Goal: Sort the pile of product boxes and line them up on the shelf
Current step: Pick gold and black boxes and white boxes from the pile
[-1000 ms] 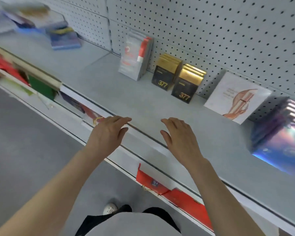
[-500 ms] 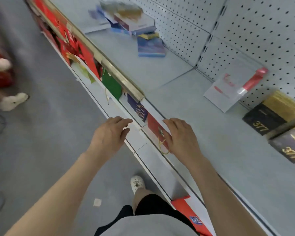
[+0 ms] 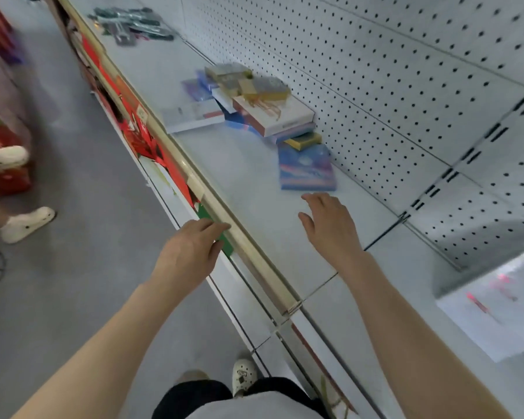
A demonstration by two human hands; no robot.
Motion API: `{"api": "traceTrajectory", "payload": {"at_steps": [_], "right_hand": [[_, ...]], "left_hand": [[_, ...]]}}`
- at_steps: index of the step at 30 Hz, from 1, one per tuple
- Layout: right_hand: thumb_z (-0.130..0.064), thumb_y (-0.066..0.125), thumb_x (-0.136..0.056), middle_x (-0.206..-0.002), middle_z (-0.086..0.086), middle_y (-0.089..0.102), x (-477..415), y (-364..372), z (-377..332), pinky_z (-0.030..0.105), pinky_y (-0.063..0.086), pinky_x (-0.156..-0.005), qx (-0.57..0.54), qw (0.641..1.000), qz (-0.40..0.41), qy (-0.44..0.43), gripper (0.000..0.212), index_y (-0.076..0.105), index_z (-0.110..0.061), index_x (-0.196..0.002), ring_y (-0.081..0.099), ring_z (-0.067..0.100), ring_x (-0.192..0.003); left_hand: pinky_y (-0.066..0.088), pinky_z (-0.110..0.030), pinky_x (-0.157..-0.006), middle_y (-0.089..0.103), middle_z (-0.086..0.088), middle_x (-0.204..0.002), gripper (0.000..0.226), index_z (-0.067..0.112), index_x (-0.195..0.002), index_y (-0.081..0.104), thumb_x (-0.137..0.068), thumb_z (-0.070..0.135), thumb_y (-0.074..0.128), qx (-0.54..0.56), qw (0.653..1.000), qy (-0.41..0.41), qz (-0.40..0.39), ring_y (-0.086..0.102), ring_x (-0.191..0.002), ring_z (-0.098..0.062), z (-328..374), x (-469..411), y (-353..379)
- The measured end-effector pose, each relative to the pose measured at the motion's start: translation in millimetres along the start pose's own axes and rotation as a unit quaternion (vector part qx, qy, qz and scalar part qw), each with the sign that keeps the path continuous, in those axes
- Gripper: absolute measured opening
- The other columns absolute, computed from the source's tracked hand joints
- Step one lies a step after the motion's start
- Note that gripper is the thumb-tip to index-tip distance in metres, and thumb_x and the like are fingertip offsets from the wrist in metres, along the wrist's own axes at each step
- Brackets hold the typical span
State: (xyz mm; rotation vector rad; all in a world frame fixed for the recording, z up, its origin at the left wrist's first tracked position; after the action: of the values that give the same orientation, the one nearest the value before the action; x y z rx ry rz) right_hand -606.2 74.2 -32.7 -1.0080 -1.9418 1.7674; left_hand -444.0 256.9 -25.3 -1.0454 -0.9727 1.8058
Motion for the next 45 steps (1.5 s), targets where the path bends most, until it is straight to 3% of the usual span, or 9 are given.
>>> {"api": "traceTrajectory", "payload": {"at_steps": [10, 14, 18, 23, 28, 32, 35, 39, 45], "right_hand": [[-0.031, 0.05, -0.097, -0.125, 0.016, 0.051, -180, 44, 35, 0.042, 0.044, -0.079, -0.008, 0.991, -0.037, 0.125, 0.041, 0.044, -0.008, -0.131, 0.052, 0.036, -0.109], [-0.042, 0.034, -0.099, -0.137, 0.019, 0.047, -241, 40, 30, 0.051, 0.044, -0.093, -0.067, 0.981, 0.033, 0.177, 0.051, 0.04, -0.016, -0.143, 0.047, 0.04, -0.119], [-0.071, -0.004, -0.089, -0.148, 0.018, 0.039, -283, 72, 28, 0.055, 0.031, -0.108, -0.045, 0.98, -0.024, 0.194, 0.086, 0.042, -0.023, -0.144, 0.035, 0.043, -0.133], [-0.068, 0.001, -0.093, -0.153, 0.013, 0.035, -271, 96, 31, 0.05, 0.015, -0.118, -0.052, 0.97, -0.029, 0.235, 0.078, 0.043, -0.027, -0.144, 0.022, 0.04, -0.144], [-0.058, 0.029, -0.091, -0.149, 0.013, 0.041, -246, 69, 17, 0.042, 0.016, -0.12, -0.069, 0.964, 0.03, 0.257, 0.062, 0.053, -0.023, -0.137, 0.025, 0.031, -0.143], [-0.06, 0.043, -0.086, -0.123, 0.004, 0.055, -233, 50, 23, 0.044, 0.023, -0.116, -0.05, 0.963, 0.067, 0.256, 0.053, 0.062, -0.022, -0.117, 0.044, 0.027, -0.128], [-0.074, 0.055, -0.072, -0.126, 0.003, 0.044, -232, 41, 44, 0.042, 0.04, -0.104, -0.036, 0.948, 0.027, 0.316, 0.07, 0.053, -0.024, -0.122, 0.039, 0.026, -0.125], [-0.083, 0.062, -0.061, -0.153, 0.009, 0.02, -236, 50, 67, 0.046, 0.03, -0.113, -0.075, 0.92, -0.082, 0.376, 0.111, 0.022, -0.027, -0.148, 0.017, 0.026, -0.143], [-0.097, 0.044, -0.054, -0.112, 0.009, 0.055, -243, 41, 81, 0.04, 0.041, -0.089, 0.102, 0.906, -0.154, 0.38, 0.109, 0.038, -0.02, -0.132, 0.051, 0.029, -0.105]], "left_hand": [[0.054, -0.036, -0.07, 0.066, 0.001, -0.105, 0.032, 0.021, -0.117, 0.067, -0.085, 0.013, 0.068, 0.018, 0.998, 0.054, -0.021, 0.063, -0.092, -0.026, -91, -138, 16], [0.055, -0.038, -0.074, 0.066, -0.001, -0.109, 0.034, 0.019, -0.119, 0.066, -0.085, 0.014, 0.069, 0.023, 0.992, 0.109, -0.057, 0.062, -0.092, -0.027, -121, -199, 23], [0.053, -0.038, -0.081, 0.066, -0.004, -0.113, 0.035, 0.017, -0.118, 0.066, -0.084, 0.015, 0.07, 0.024, 0.985, 0.16, -0.064, 0.063, -0.098, -0.028, -140, -267, 16], [0.045, -0.042, -0.099, 0.055, -0.006, -0.13, 0.039, 0.017, -0.131, 0.056, -0.092, 0.022, 0.057, 0.048, 0.978, 0.196, -0.058, 0.051, -0.116, -0.029, -141, -366, 24], [0.03, -0.045, -0.109, 0.04, -0.015, -0.146, 0.06, 0.013, -0.143, 0.037, -0.094, 0.041, 0.054, 0.049, 0.98, 0.142, -0.127, 0.036, -0.133, -0.037, -119, -445, 68], [0.04, -0.043, -0.098, 0.048, -0.015, -0.136, 0.075, 0.024, -0.144, 0.028, -0.085, 0.063, 0.053, 0.038, 0.964, 0.121, -0.234, 0.046, -0.123, -0.035, -98, -458, 102], [0.043, -0.039, -0.091, 0.045, -0.013, -0.136, 0.074, 0.025, -0.142, 0.035, -0.081, 0.054, 0.065, 0.104, 0.967, 0.073, -0.22, 0.05, -0.119, -0.031, -96, -458, 95], [0.046, -0.036, -0.086, 0.051, -0.005, -0.129, 0.052, 0.025, -0.134, 0.046, -0.088, 0.04, 0.063, 0.214, 0.969, -0.015, -0.124, 0.056, -0.11, -0.025, -131, -455, 60], [0.056, -0.036, -0.082, 0.059, -0.003, -0.113, 0.035, 0.029, -0.122, 0.046, -0.091, 0.03, 0.062, 0.458, 0.852, -0.207, -0.144, 0.065, -0.097, -0.021, -200, -397, 47]]}}
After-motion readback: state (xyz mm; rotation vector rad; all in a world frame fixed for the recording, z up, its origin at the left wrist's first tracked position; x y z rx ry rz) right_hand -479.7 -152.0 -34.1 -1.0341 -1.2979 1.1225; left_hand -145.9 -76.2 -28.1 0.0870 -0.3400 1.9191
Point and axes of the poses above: each hand's wrist, its own x-axis away from the middle knuckle, its own y-axis out of the palm, z = x × y, the point moved 10 cm from there along -x, towards the middle knuckle
